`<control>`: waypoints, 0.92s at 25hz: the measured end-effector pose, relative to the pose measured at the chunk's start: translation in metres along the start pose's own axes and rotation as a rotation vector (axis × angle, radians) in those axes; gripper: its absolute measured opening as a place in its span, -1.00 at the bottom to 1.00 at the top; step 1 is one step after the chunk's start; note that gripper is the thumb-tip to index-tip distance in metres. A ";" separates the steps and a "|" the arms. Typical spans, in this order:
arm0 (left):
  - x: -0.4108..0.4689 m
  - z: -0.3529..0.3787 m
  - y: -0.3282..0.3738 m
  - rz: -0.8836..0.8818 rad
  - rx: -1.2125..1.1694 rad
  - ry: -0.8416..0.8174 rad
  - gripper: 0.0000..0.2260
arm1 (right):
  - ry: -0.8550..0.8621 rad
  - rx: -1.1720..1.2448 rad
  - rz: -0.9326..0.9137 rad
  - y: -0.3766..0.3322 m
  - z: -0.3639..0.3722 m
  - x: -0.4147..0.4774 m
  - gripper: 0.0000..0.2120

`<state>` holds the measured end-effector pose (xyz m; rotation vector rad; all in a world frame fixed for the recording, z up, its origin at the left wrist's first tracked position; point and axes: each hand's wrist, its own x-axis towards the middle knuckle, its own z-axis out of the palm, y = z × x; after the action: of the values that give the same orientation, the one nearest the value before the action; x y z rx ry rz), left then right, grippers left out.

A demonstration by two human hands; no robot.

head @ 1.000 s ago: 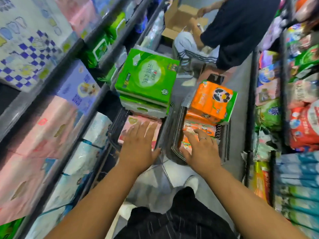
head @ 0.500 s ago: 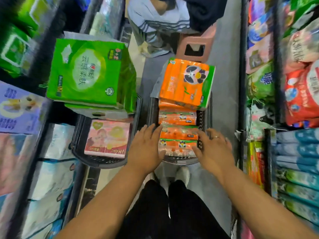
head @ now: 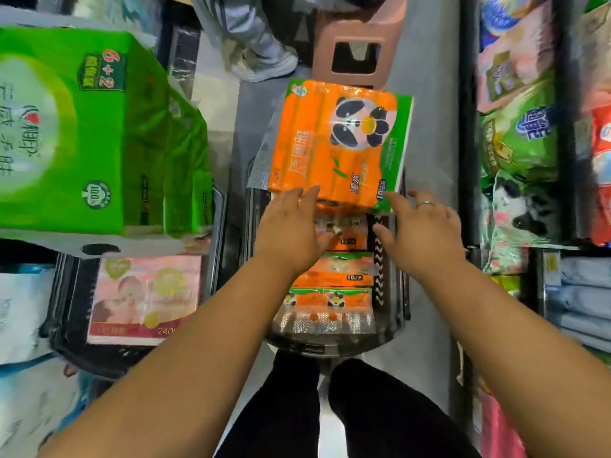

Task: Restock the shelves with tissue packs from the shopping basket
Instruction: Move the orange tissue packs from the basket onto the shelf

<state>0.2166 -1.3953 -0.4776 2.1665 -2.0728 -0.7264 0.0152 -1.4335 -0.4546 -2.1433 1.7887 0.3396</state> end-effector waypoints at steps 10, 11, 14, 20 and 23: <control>0.073 0.090 0.018 -0.452 -0.265 0.013 -0.33 | 0.062 -0.096 -0.203 0.029 0.029 0.174 -0.39; 0.076 0.096 0.021 -0.505 -0.284 0.061 -0.35 | 0.068 -0.091 -0.219 0.030 0.029 0.192 -0.36; 0.083 0.109 0.030 -0.654 -0.384 0.195 -0.38 | 0.067 -0.040 -0.227 0.033 0.024 0.235 -0.20; 0.086 0.124 0.035 -0.742 -0.712 0.189 -0.27 | -0.084 -0.124 -0.182 0.030 0.021 0.262 0.16; 0.084 0.123 0.036 -0.740 -0.818 0.226 -0.21 | -0.107 -0.100 -0.151 0.026 0.018 0.250 0.21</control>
<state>0.1371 -1.4448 -0.5984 2.2555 -0.6084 -1.0532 0.0361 -1.6563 -0.5693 -2.2660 1.5723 0.5046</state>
